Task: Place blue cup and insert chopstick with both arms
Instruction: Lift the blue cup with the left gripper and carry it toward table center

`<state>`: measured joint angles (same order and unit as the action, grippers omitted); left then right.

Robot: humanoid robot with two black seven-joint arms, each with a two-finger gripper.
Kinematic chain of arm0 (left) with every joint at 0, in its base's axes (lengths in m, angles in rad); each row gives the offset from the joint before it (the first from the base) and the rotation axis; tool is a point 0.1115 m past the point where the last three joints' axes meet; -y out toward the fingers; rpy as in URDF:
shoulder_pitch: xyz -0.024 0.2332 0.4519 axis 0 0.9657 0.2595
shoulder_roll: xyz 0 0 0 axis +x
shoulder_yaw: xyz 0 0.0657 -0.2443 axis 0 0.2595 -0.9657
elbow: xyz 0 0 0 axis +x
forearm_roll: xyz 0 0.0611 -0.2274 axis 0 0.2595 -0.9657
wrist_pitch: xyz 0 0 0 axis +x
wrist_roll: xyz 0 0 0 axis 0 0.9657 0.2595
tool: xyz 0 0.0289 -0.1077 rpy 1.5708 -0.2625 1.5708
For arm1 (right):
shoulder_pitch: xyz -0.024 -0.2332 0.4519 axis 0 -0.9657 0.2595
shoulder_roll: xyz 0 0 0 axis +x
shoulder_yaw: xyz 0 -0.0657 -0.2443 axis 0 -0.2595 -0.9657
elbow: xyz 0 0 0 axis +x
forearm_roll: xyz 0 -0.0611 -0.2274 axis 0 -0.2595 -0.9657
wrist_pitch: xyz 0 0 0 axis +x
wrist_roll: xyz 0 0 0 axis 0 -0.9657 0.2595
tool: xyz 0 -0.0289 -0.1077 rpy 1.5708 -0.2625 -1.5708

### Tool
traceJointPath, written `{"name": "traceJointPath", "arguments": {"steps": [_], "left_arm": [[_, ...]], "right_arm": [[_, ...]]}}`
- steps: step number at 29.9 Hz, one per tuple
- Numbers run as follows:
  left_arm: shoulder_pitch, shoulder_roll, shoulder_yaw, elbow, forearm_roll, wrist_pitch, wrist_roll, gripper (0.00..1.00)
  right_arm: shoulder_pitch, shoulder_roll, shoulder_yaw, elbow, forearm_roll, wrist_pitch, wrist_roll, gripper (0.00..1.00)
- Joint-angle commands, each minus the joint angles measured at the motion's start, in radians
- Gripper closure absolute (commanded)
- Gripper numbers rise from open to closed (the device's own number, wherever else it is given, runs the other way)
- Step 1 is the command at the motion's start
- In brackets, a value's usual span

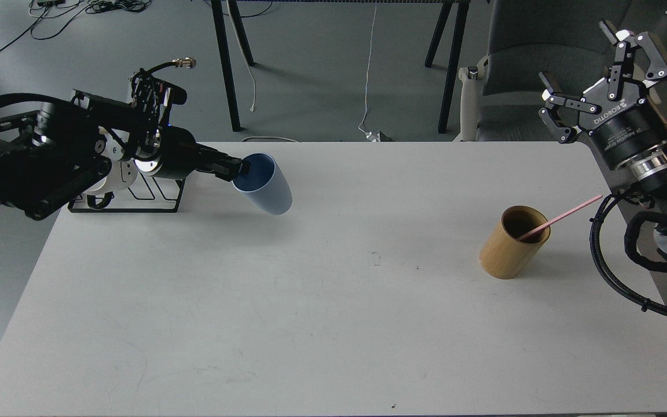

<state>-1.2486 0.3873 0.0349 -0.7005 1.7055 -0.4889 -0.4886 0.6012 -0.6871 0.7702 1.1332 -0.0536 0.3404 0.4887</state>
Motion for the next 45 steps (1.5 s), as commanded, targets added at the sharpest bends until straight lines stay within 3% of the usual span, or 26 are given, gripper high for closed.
{"name": "traceJointPath", "arguments": {"steps": [1, 4, 11, 40, 45], "left_arm": [[-0.072, -0.207, 0.141, 0.165, 0.017, 0.0, 0.0, 0.94], [-0.078, -0.301, 0.18, 0.205, 0.019, 0.0, 0.0, 0.94], [-0.08, -0.386, 0.197, 0.207, 0.023, 0.0, 0.0, 0.93], [-0.022, -0.387, 0.229, 0.21, 0.022, 0.0, 0.0, 0.92], [-0.012, -0.387, 0.229, 0.21, 0.022, 0.0, 0.0, 0.88]], "right_arm": [[0.002, 0.0, 0.032, -0.013, 0.0, 0.0, 0.0, 0.04], [0.011, 0.001, 0.043, -0.013, 0.0, -0.001, 0.0, 0.04], [0.015, 0.001, 0.044, -0.016, 0.0, 0.0, 0.0, 0.04], [0.002, 0.001, 0.037, -0.026, -0.002, 0.003, 0.0, 0.04], [0.002, 0.001, 0.034, -0.026, -0.002, 0.003, 0.0, 0.04]]}}
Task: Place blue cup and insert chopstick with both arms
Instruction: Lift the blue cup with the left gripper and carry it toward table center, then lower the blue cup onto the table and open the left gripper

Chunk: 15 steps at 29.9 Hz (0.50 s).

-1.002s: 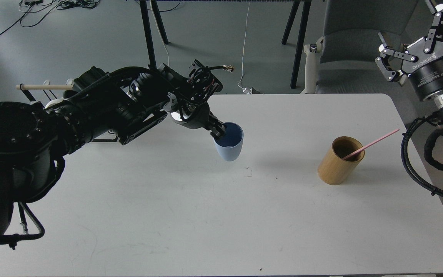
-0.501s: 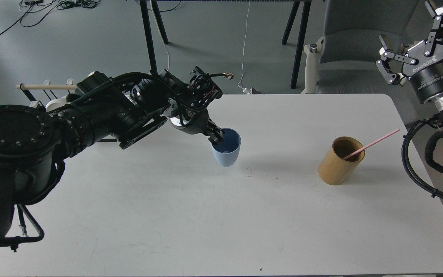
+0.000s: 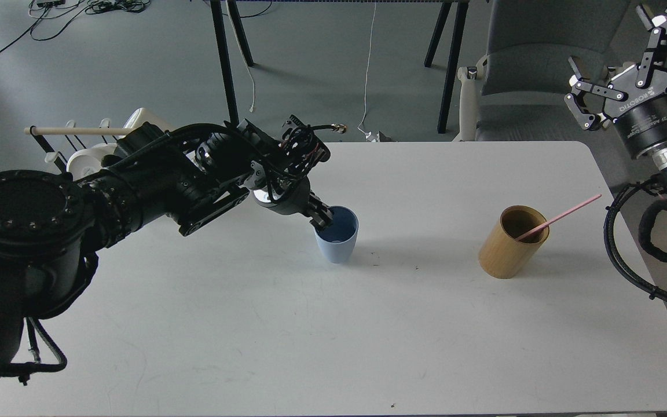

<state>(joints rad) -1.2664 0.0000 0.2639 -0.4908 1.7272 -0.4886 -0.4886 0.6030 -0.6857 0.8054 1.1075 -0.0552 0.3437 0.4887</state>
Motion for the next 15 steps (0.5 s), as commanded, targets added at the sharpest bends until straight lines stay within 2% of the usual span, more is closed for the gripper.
{"name": "traceJointPath", "arguments": {"steps": [1, 9, 12, 15], "left_arm": [[0.005, 0.0, 0.0, -0.002, 0.0, 0.0, 0.0, 0.87], [0.007, 0.0, -0.003, -0.006, -0.009, 0.0, 0.0, 0.77], [0.006, 0.0, -0.014, -0.008, -0.024, 0.0, 0.0, 0.67], [0.004, 0.0, -0.015, -0.008, -0.07, 0.0, 0.0, 0.48]], "right_arm": [[0.0, 0.0, -0.002, 0.0, 0.0, 0.0, 0.0, 0.04], [-0.002, 0.0, -0.002, 0.002, 0.0, 0.0, 0.0, 0.04], [-0.002, 0.0, -0.002, 0.002, 0.0, 0.0, 0.0, 0.04], [-0.002, 0.0, -0.002, 0.002, 0.0, 0.001, 0.0, 0.04]]}}
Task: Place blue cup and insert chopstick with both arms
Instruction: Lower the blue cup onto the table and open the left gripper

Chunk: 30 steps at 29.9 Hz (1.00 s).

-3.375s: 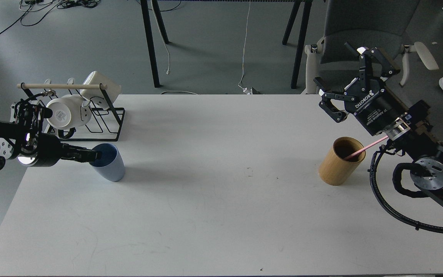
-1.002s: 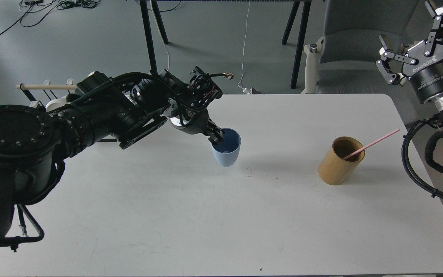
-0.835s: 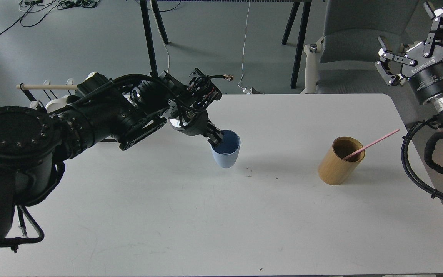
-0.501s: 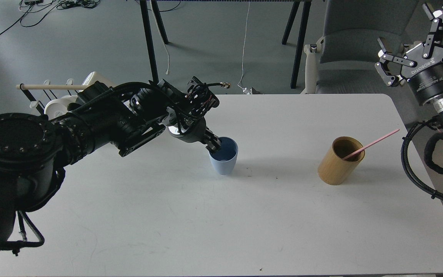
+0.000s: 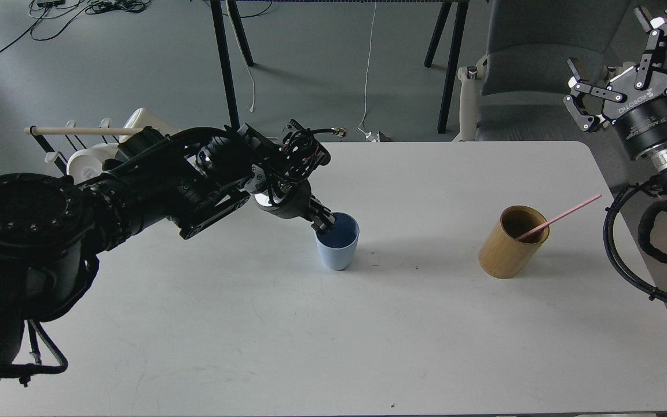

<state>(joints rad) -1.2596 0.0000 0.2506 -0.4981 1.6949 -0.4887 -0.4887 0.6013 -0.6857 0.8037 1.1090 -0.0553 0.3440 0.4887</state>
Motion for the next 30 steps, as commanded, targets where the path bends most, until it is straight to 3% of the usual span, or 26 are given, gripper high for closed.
{"name": "traceJointPath", "arguments": {"steps": [1, 8, 9, 11, 23, 26, 30], "left_arm": [[-0.003, 0.0, -0.002, 0.0, -0.053, 0.0, 0.0, 0.44], [-0.007, 0.0, -0.019, -0.069, -0.087, 0.0, 0.0, 0.31], [-0.007, 0.0, -0.033, -0.086, -0.089, 0.0, 0.0, 0.27], [-0.009, 0.008, -0.068, -0.115, -0.092, 0.0, 0.0, 0.08], [-0.011, 0.104, -0.119, -0.166, -0.099, 0.0, 0.0, 0.08], [-0.011, 0.132, -0.18, -0.175, -0.116, 0.0, 0.0, 0.08], [-0.006, 0.204, -0.293, -0.226, -0.174, 0.0, 0.0, 0.06]], "right_arm": [[0.0, 0.0, 0.0, 0.0, 0.0, 0.001, 0.0, 0.04], [0.003, 0.0, 0.0, -0.001, -0.001, 0.001, 0.0, 0.04], [0.003, 0.0, 0.0, -0.001, -0.001, 0.001, 0.0, 0.04], [0.008, 0.0, 0.0, -0.001, -0.001, 0.0, 0.0, 0.04], [0.018, -0.002, 0.002, 0.0, -0.015, 0.001, 0.0, 0.03], [0.021, -0.012, 0.002, 0.009, -0.024, 0.001, 0.0, 0.03], [0.055, -0.11, 0.003, 0.038, -0.127, -0.032, 0.0, 0.04]]}}
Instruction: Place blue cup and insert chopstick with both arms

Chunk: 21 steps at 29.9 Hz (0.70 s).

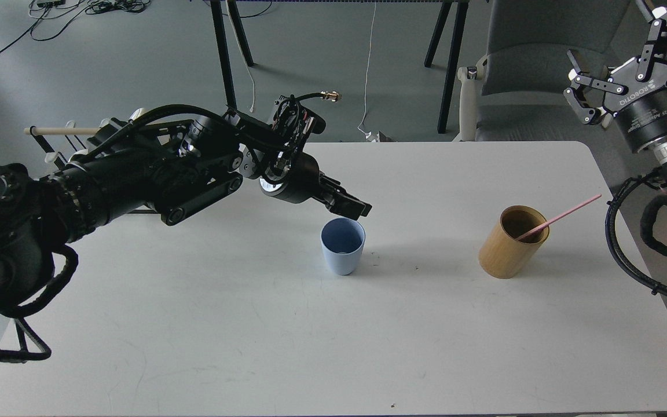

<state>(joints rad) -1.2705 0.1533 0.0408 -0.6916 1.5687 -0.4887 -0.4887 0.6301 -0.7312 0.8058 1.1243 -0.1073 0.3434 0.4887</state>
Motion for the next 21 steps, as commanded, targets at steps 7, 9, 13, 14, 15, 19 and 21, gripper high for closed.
{"name": "traceJointPath", "arguments": {"steps": [7, 9, 13, 14, 15, 19, 21], "left_arm": [[0.092, 0.195, -0.323, -0.043, -0.381, 0.0, 0.0, 0.05], [0.137, 0.225, -0.401, -0.048, -0.473, 0.0, 0.0, 0.05], [0.244, 0.275, -0.544, -0.111, -0.668, 0.0, 0.0, 0.05], [0.269, 0.284, -0.577, -0.127, -0.721, 0.0, 0.0, 0.05], [0.298, 0.291, -0.616, -0.146, -0.786, 0.0, 0.0, 0.05], [0.402, 0.299, -0.761, -0.19, -0.993, 0.0, 0.0, 0.03], [0.433, 0.299, -0.808, -0.198, -1.033, 0.0, 0.0, 0.03]], "right_arm": [[0.025, -0.198, -0.005, 0.143, -0.463, -0.381, 0.0, 0.04], [-0.001, -0.224, -0.014, 0.198, -0.563, -0.534, 0.0, 0.05], [-0.098, -0.247, -0.046, 0.264, -0.716, -0.818, 0.0, 0.05], [-0.111, -0.248, -0.053, 0.269, -0.754, -0.832, 0.0, 0.05], [-0.128, -0.249, -0.057, 0.269, -0.785, -0.832, 0.0, 0.05], [-0.207, -0.252, -0.056, 0.261, -0.827, -0.832, 0.0, 0.05], [-0.252, -0.252, -0.057, 0.258, -0.835, -0.832, 0.0, 0.05]]}}
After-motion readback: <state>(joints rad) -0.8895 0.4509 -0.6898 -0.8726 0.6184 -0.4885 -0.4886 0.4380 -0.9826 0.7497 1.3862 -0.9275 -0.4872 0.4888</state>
